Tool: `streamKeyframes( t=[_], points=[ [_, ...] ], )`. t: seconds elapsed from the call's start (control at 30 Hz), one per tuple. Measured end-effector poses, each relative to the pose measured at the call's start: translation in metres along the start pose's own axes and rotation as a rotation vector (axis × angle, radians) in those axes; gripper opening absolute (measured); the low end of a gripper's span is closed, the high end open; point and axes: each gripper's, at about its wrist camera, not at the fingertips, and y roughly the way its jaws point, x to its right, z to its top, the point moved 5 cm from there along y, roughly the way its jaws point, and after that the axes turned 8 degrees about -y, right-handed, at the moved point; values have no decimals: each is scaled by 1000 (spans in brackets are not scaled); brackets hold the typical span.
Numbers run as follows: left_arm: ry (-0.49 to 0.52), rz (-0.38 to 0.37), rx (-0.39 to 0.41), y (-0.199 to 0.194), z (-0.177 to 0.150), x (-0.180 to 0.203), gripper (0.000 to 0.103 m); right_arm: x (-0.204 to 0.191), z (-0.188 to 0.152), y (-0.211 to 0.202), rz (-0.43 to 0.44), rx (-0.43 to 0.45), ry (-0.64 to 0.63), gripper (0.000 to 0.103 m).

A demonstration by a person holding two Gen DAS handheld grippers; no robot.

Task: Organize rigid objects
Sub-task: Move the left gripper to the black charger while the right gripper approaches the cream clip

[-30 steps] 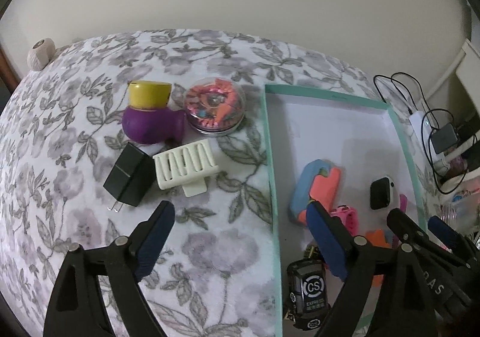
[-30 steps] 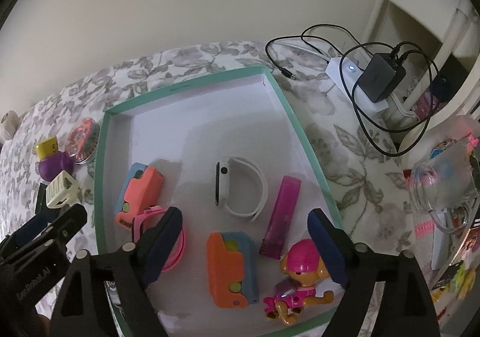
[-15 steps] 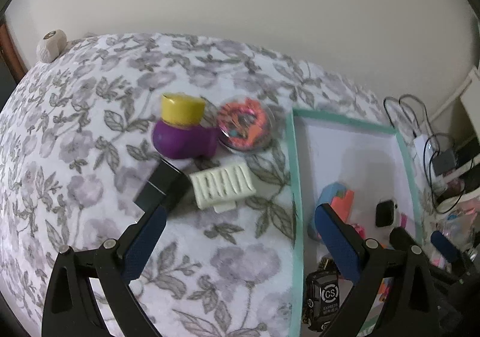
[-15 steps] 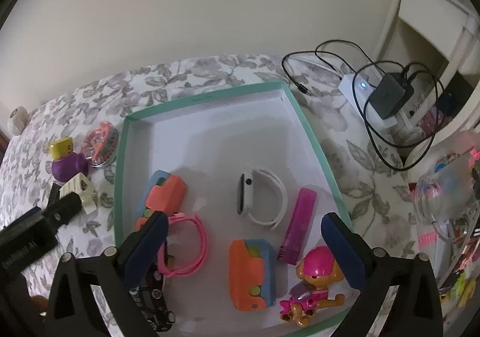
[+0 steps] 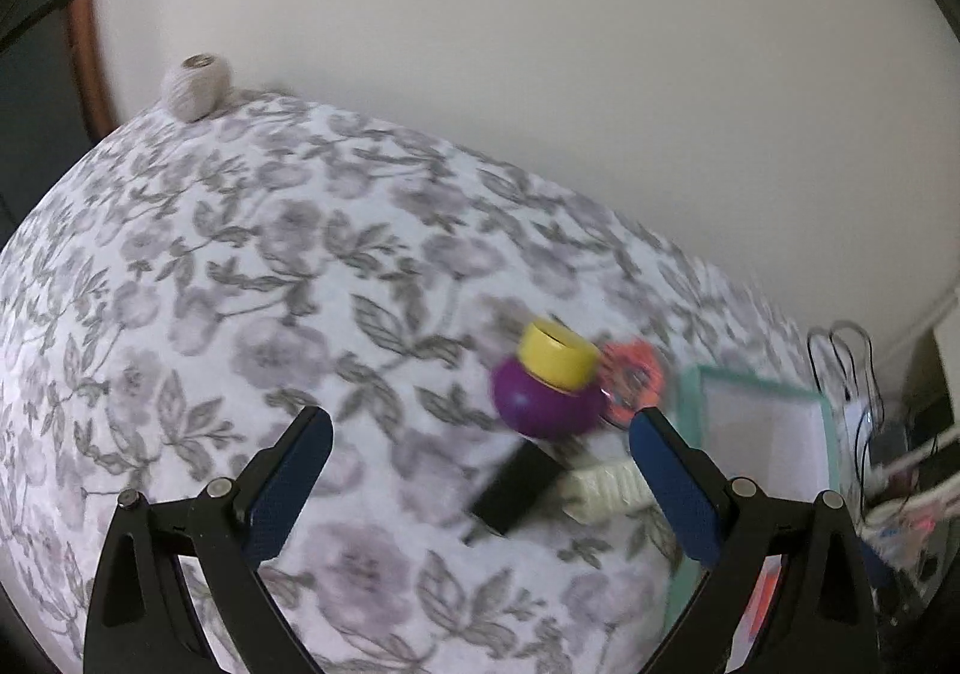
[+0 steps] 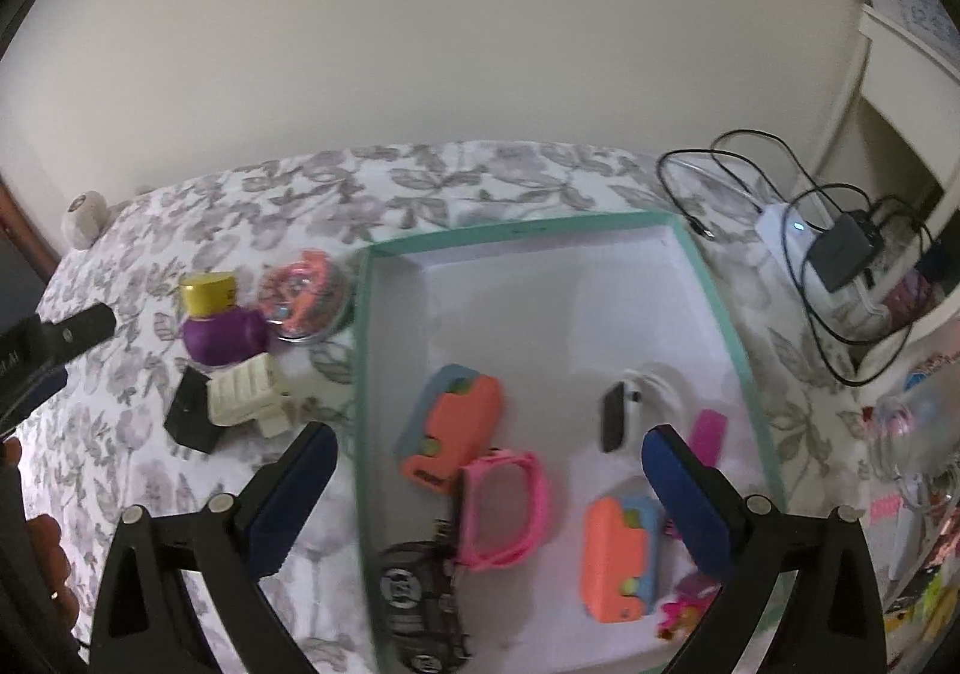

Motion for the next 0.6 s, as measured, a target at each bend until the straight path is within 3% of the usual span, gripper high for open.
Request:
streamKeyframes(
  t=[0.2,0.33,0.6],
  points=[
    [-78,58,-35,8,9,-39,99,-30,9,-2,68,35,-11,103],
    [-99,32,-87,18,6,-49,99,-57,13,3,146,37,-19,103],
    [-72,19,-146,33,0,-45,99,-91,19,21,185,38,-72,102]
  ],
)
